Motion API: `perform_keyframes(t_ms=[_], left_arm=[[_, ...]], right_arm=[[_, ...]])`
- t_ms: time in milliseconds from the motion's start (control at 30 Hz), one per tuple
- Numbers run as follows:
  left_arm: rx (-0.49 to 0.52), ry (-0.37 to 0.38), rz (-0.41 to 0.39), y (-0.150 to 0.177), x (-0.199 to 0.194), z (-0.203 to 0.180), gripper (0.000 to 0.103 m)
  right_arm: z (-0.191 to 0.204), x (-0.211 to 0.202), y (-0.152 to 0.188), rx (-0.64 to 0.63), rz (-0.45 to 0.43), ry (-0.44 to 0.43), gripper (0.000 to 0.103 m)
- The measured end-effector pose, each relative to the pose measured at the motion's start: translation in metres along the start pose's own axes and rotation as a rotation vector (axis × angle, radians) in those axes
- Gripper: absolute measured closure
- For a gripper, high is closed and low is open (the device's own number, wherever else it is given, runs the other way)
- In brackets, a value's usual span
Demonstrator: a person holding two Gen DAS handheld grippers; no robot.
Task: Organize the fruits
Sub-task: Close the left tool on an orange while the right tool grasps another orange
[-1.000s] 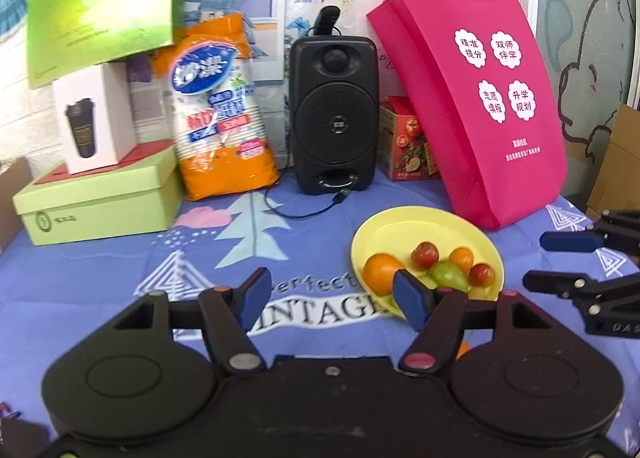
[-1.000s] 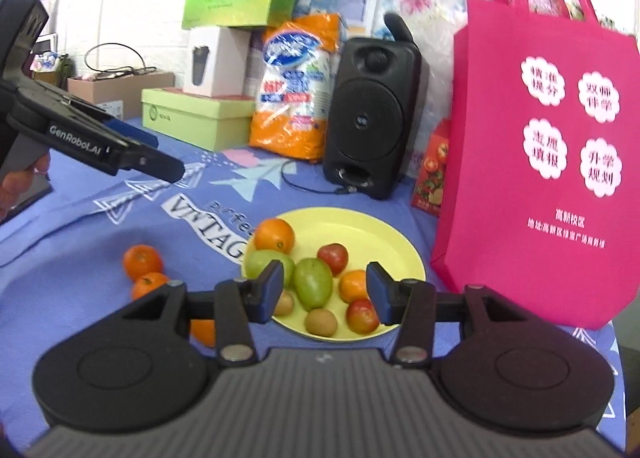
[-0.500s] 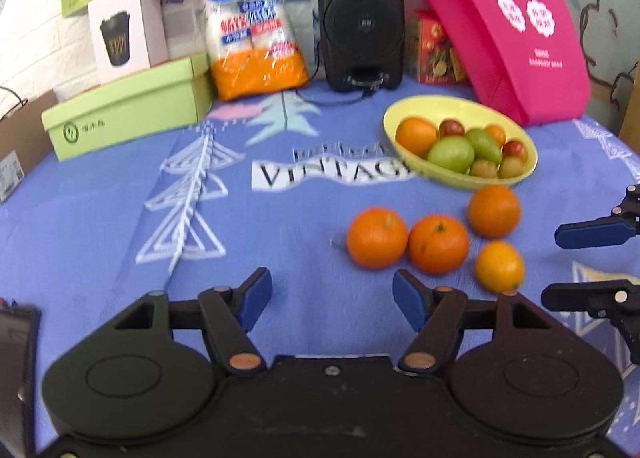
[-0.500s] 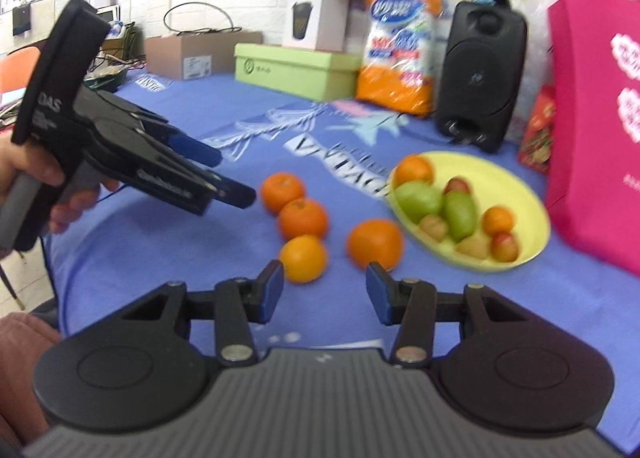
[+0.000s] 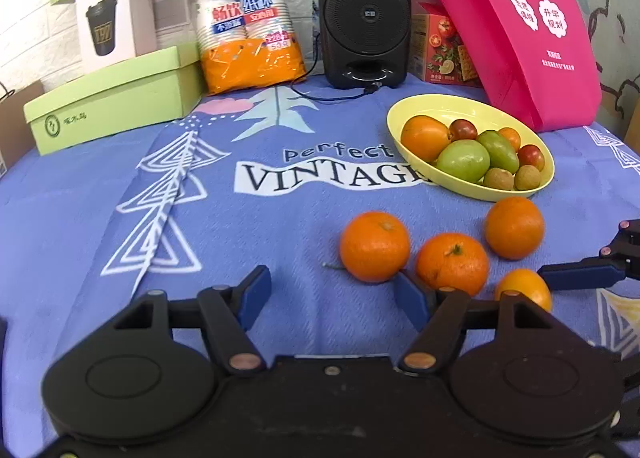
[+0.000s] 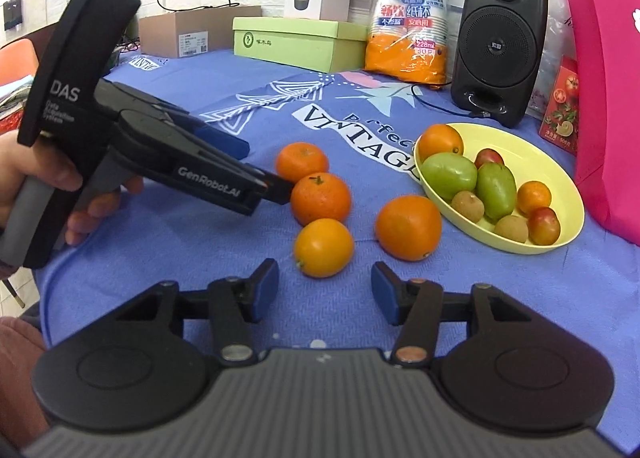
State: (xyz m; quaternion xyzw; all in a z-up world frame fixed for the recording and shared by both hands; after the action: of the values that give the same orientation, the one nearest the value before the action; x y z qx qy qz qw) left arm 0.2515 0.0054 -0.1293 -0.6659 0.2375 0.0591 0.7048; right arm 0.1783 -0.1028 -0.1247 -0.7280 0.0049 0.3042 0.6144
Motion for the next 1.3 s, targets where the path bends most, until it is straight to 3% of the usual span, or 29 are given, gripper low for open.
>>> perform_keyframes(t_ms=[667, 833, 967, 1133, 1300], left_arm=[[-0.067, 0.010, -0.024, -0.010, 0.032, -0.001, 0.031], [-0.043, 0.019, -0.028, -0.009, 0.030, -0.005, 0.043], [-0.030, 0.021, -0.029, -0.009, 0.029, -0.006, 0.048], [-0.009, 0.026, -0.030, -0.009, 0.027, -0.006, 0.056], [0.010, 0.029, -0.028, -0.009, 0.023, -0.008, 0.062]], right_arm=[[0.005, 0.024, -0.007, 0.019, -0.005, -0.030, 0.051], [0.006, 0.024, -0.006, 0.012, -0.011, -0.025, 0.052], [0.007, 0.023, -0.006, 0.005, -0.015, -0.021, 0.056], [0.008, 0.022, -0.007, 0.005, -0.019, -0.016, 0.069], [0.008, 0.020, -0.007, 0.015, -0.021, -0.012, 0.070]])
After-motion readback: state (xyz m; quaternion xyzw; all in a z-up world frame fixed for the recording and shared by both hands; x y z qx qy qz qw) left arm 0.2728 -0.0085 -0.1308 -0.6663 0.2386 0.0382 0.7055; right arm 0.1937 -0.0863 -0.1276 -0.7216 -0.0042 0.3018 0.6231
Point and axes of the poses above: each gripper's, at about its wrist camera, not at the fingertips, and x roughly the way its jaws point, z to its left, y to its underside, the point moved 8 cm from there along x, roughly the way its jaws point, and after that the axes turned 14 degrees about -z, right-handed, at the moved point
